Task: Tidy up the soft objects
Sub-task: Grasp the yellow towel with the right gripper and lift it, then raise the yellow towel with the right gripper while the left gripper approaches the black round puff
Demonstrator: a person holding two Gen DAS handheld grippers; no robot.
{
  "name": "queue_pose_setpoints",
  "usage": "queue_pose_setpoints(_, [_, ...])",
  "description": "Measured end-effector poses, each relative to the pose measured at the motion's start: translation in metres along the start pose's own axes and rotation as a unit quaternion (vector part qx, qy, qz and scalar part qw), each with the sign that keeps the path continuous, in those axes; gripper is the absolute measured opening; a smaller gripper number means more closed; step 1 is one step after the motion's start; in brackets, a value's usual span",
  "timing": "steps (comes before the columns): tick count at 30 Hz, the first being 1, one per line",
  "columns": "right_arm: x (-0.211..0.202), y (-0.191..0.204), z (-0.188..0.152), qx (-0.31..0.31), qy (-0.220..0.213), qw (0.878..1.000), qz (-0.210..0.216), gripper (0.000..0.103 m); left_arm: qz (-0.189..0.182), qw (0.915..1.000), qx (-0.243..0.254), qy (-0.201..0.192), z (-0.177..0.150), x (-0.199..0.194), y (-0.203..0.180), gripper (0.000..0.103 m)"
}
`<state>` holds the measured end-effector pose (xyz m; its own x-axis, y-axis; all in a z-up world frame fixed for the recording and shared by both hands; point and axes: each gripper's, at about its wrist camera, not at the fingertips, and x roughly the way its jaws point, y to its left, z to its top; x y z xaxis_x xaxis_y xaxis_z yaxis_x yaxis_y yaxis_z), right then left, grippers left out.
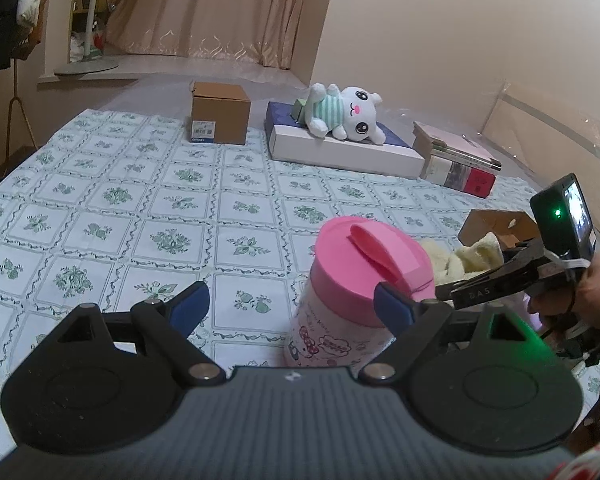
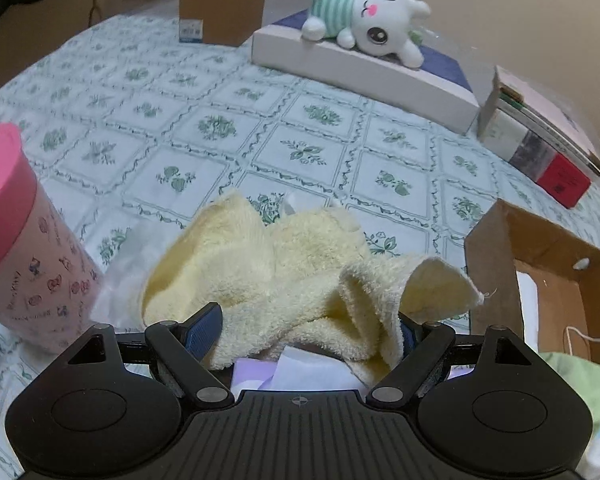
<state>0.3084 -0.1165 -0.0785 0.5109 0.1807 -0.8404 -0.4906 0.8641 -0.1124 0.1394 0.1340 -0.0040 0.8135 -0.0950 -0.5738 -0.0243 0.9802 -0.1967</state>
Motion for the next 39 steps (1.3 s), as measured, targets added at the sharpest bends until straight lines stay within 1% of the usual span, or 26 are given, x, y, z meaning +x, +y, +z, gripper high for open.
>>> queue_pose_setpoints(1, [0.001,-0.001,0.001,-0.001,0.004,1.0,0.001,0.055,0.0,1.0,-0.002,0.0,0.0,0.0,0.001,0.088])
queue_pose_setpoints(3, [0.002,-0.004,0.002,-0.001,0.008,1.0,0.005,0.041,0.001,1.0,-0.004,0.0,-0.001,0.0,0.001,0.088])
queue_pose_setpoints(4, [0.002,-0.003,0.002,-0.002,0.008,1.0,0.007,0.031,0.001,1.0,-0.004,-0.001,-0.001,-0.001,0.001,0.088])
queue_pose_setpoints(7, [0.0,-0.002,0.003,-0.008,0.009,1.0,0.007,0.019,0.003,1.0,-0.006,-0.002,0.0,-0.004,0.001,0.088])
queue_pose_setpoints(10, [-0.014,-0.004,0.005,0.001,-0.012,1.0,0.015,0.016,0.005,1.0,-0.005,-0.005,0.0,-0.009,0.002,0.088])
queue_pose_setpoints(15, [-0.059,-0.011,0.017,0.015,-0.076,0.997,0.014,0.015,0.007,0.9999,-0.002,-0.008,0.001,-0.018,0.001,0.088])
queue_pose_setpoints(20, [-0.109,-0.019,0.038,0.023,-0.135,0.99,0.008,0.015,0.005,0.9998,0.01,-0.016,0.008,-0.03,-0.003,0.088])
queue_pose_setpoints(26, [-0.166,-0.024,0.055,0.015,-0.191,0.981,-0.006,0.015,-0.007,0.9989,0.038,-0.026,0.02,-0.044,-0.013,0.088])
queue_pose_setpoints(30, [-0.197,-0.029,0.057,0.009,-0.216,0.976,-0.018,0.015,-0.029,0.9969,0.068,-0.028,0.032,-0.051,-0.025,0.088])
queue_pose_setpoints(33, [-0.217,-0.036,0.051,0.011,-0.228,0.973,-0.022,0.015,-0.046,0.994,0.095,-0.027,0.044,-0.054,-0.036,0.088])
queue_pose_setpoints(38, [-0.239,-0.051,0.036,0.016,-0.234,0.972,-0.024,0.015,-0.08,0.9866,0.142,-0.016,0.066,-0.05,-0.056,0.087])
queue_pose_setpoints(39, [-0.241,-0.054,0.033,0.017,-0.232,0.972,-0.023,0.015,-0.086,0.9838,0.157,-0.01,0.072,-0.047,-0.061,0.087])
